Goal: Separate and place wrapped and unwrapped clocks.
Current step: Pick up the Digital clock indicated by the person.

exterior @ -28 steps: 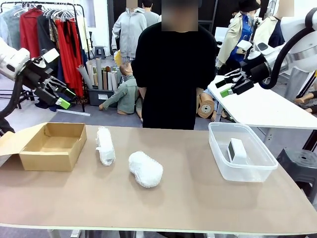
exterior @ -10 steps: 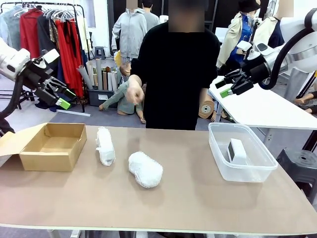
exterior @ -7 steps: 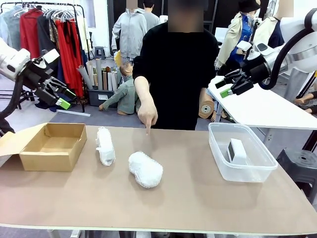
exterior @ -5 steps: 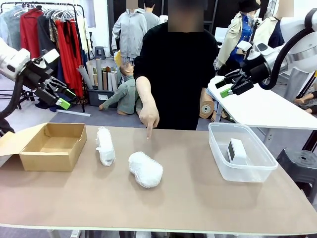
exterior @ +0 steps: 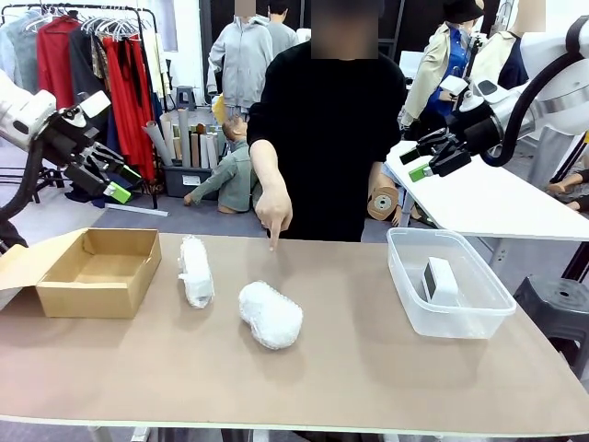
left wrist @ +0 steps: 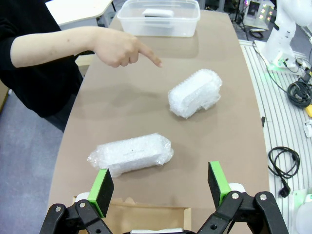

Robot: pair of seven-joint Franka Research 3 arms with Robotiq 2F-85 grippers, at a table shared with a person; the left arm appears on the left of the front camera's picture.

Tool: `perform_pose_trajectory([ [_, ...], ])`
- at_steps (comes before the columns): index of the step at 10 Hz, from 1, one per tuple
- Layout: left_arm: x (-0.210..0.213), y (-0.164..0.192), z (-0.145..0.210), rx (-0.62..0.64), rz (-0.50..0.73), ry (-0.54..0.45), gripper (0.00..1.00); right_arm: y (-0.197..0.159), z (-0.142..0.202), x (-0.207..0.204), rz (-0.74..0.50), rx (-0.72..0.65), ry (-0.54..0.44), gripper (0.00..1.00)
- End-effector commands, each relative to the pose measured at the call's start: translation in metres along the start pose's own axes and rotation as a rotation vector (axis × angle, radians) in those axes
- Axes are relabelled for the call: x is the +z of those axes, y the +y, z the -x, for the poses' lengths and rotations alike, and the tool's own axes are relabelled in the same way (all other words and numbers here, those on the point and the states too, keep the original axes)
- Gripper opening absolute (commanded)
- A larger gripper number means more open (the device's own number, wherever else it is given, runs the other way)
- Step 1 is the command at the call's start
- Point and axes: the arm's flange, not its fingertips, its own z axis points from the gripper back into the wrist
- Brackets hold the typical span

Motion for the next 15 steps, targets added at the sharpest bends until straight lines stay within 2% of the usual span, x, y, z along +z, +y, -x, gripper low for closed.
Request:
perform_pose_trajectory([
  [1,0.001,0.000,0.000,-0.001,0.002,-0.003,1.00,0.000,-0.001,0.001,0.005,0.002,-0.001,1.00],
  [3,-0.007,-0.005,-0.011,0.027,0.017,0.026,1.00,0.000,-0.001,0.001,0.005,0.002,-0.001,1.00],
  [5,-0.034,-0.017,-0.045,0.158,0.035,0.162,1.00,0.000,-0.001,0.001,0.005,0.002,-0.001,1.00],
  [6,-0.049,-0.026,-0.064,0.236,0.007,0.198,1.00,0.000,-0.001,0.001,0.005,0.002,-0.001,1.00],
  [7,-0.061,-0.032,-0.080,0.339,-0.079,0.247,1.00,0.000,-0.001,0.001,0.005,0.002,-0.001,1.00],
  [9,-0.086,-0.043,-0.105,0.447,-0.150,0.281,1.00,0.000,-0.001,0.001,0.005,0.002,-0.001,1.00],
  [10,-0.100,-0.046,-0.114,0.468,-0.161,0.285,1.00,0.000,-0.001,0.001,0.005,0.002,-0.001,1.00],
  [11,-0.118,-0.054,-0.125,0.502,-0.170,0.335,1.00,0.000,-0.001,0.001,0.005,0.002,-0.001,1.00],
  [12,-0.135,-0.058,-0.132,0.481,-0.180,0.371,1.00,0.000,-0.001,0.001,0.005,0.002,-0.001,1.00],
  [13,-0.142,-0.064,-0.137,0.424,-0.102,0.404,1.00,0.000,-0.001,0.001,0.005,0.002,-0.001,1.00],
  [14,-0.126,-0.055,-0.130,0.480,-0.163,0.322,1.00,0.000,-0.001,0.001,0.005,0.002,-0.001,1.00],
  [15,-0.126,-0.055,-0.130,0.480,-0.163,0.322,1.00,0.000,-0.001,0.001,0.005,0.002,-0.001,1.00],
])
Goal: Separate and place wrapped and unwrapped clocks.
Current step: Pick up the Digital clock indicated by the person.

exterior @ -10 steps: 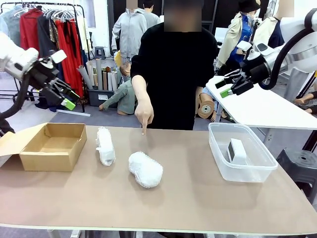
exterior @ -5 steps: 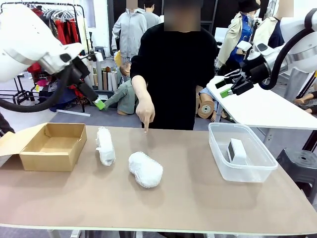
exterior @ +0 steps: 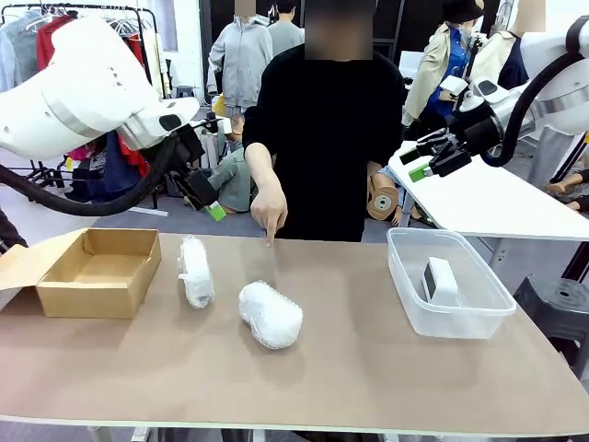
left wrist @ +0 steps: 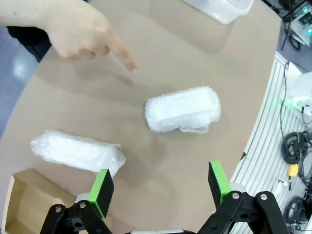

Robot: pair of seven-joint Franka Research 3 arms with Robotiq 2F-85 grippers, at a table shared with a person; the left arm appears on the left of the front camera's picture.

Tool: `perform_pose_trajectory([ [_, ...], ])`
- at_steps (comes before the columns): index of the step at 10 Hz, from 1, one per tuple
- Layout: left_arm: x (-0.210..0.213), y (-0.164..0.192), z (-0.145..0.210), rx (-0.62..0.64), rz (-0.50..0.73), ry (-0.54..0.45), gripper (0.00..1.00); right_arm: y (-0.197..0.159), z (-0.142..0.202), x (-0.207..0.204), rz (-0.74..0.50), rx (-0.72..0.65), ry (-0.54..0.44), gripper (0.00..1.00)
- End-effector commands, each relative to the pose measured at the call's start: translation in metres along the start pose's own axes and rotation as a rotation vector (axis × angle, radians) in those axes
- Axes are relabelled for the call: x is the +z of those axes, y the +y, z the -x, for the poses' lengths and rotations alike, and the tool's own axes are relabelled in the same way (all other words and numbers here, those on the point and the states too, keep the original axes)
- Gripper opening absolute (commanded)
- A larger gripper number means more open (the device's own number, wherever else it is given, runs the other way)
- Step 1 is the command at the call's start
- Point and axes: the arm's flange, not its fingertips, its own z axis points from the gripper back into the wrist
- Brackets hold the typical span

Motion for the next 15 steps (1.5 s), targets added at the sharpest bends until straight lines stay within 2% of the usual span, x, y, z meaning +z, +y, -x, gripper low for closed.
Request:
perform_pose_trajectory([
  [1,0.011,0.009,0.006,0.018,-0.008,-0.031,1.00,0.000,-0.001,0.001,0.005,0.002,-0.001,1.00],
  [5,0.010,0.012,0.006,0.023,-0.014,-0.014,1.00,0.000,-0.001,0.001,0.005,0.002,-0.001,1.00],
  [6,-0.002,0.000,-0.009,0.099,-0.083,0.064,1.00,0.000,-0.001,0.001,0.005,0.002,-0.001,1.00],
  [7,-0.011,-0.013,-0.019,0.119,-0.092,0.103,1.00,0.000,-0.001,0.001,0.005,0.002,-0.001,1.00],
  [9,-0.027,-0.040,-0.032,0.182,-0.127,0.115,1.00,0.000,-0.001,0.001,0.005,0.002,-0.001,1.00],
  [11,-0.057,-0.063,-0.047,0.399,-0.202,0.084,1.00,0.000,-0.001,0.001,0.005,0.002,-0.001,1.00],
  [13,-0.082,-0.077,-0.056,0.475,-0.223,0.086,1.00,0.000,-0.001,0.001,0.005,0.002,-0.001,1.00],
  [15,-0.107,-0.078,-0.058,0.534,-0.285,0.179,1.00,0.000,-0.001,0.001,0.005,0.002,-0.001,1.00],
])
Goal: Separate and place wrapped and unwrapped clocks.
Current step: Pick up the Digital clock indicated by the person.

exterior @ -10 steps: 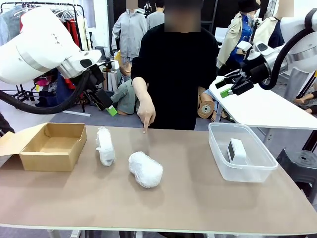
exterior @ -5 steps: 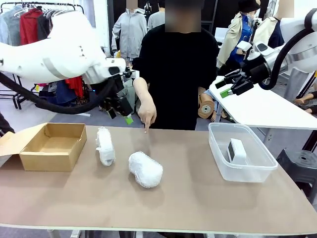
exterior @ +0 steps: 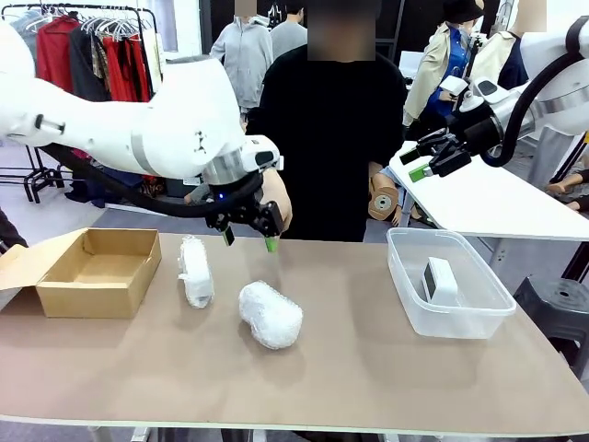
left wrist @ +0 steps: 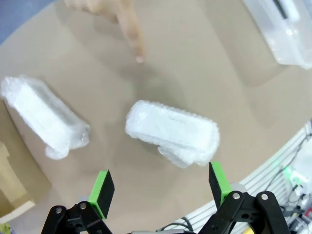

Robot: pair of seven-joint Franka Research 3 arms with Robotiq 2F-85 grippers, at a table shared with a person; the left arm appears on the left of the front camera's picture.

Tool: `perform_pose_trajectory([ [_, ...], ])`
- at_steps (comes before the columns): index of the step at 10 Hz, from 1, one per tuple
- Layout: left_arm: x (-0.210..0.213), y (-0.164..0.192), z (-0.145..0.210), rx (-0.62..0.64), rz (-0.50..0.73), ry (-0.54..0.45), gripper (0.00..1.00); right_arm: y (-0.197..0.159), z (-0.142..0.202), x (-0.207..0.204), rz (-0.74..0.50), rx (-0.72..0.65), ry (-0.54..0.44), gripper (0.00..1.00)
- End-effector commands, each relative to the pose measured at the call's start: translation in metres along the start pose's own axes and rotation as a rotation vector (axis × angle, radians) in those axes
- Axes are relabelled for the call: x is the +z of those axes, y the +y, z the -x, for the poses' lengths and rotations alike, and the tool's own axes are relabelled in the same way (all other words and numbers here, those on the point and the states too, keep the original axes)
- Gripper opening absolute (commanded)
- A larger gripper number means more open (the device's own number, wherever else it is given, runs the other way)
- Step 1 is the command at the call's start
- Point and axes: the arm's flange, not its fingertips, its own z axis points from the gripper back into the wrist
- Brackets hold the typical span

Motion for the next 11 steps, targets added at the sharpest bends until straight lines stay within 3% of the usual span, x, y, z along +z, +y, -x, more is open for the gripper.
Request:
perform_pose_trajectory([
  [1,-0.021,-0.010,-0.008,0.056,-0.078,0.051,1.00,0.000,-0.001,0.001,0.005,0.002,-0.001,1.00],
  [4,-0.039,-0.017,-0.011,0.123,-0.099,0.019,1.00,0.000,-0.001,0.001,0.005,0.002,-0.001,1.00],
  [6,-0.036,-0.008,-0.009,0.053,-0.090,-0.004,1.00,0.000,-0.001,0.001,0.005,0.002,-0.001,1.00],
  [7,-0.044,-0.013,-0.006,0.099,-0.073,0.050,1.00,0.000,-0.001,0.001,0.005,0.002,-0.001,1.00],
  [11,-0.043,-0.014,-0.008,0.093,-0.075,0.044,1.00,0.000,-0.001,0.001,0.005,0.002,-0.001,1.00],
])
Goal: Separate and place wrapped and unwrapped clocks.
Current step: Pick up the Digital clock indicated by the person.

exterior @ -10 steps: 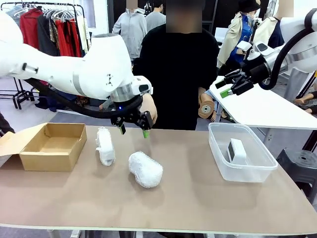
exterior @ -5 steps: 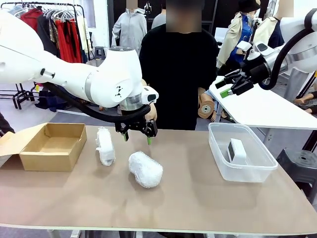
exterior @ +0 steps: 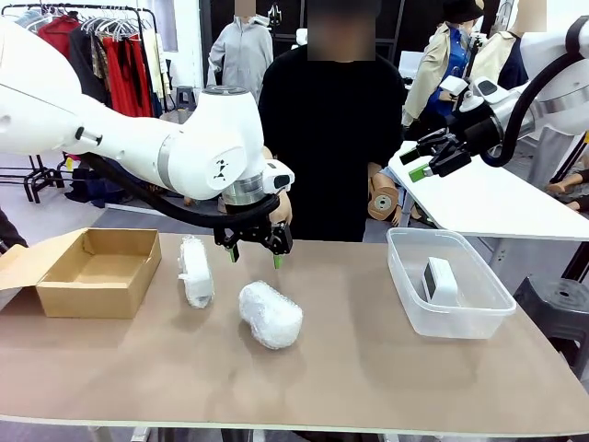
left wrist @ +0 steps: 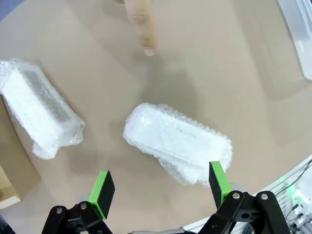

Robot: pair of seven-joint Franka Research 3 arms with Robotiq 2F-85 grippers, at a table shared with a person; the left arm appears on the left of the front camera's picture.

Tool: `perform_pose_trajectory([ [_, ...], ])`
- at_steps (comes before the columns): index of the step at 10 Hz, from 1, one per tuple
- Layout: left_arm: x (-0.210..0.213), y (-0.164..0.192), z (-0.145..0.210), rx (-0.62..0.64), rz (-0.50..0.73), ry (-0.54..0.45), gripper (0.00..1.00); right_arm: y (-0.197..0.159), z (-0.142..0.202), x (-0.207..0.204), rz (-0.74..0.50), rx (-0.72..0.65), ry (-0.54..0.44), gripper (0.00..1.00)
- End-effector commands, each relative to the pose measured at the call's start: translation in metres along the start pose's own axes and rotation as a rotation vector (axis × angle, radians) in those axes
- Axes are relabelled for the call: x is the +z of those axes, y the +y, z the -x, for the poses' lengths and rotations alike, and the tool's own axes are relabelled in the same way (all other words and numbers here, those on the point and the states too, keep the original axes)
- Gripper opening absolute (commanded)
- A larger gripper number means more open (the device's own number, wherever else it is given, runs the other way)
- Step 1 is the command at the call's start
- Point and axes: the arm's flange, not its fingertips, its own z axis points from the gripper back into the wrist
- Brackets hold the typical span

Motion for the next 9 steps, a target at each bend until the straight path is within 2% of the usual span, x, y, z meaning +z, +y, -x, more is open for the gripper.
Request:
perform_pose_trajectory([
  [1,0.000,-0.003,0.001,0.028,-0.007,-0.003,1.00,0.000,-0.001,0.001,0.005,0.002,-0.001,1.00],
  [2,-0.004,-0.012,0.001,0.106,-0.029,0.012,1.00,0.000,-0.001,0.001,0.005,0.002,-0.001,1.00],
  [4,-0.010,-0.024,0.000,0.426,-0.091,0.009,1.00,0.000,-0.001,0.001,0.005,0.002,-0.001,1.00],
  [8,-0.035,-0.047,-0.004,0.665,-0.226,-0.035,1.00,0.000,-0.001,0.001,0.005,0.002,-0.001,1.00],
  [9,-0.041,-0.053,-0.009,0.717,-0.208,-0.031,1.00,0.000,-0.001,0.001,0.005,0.002,-0.001,1.00],
])
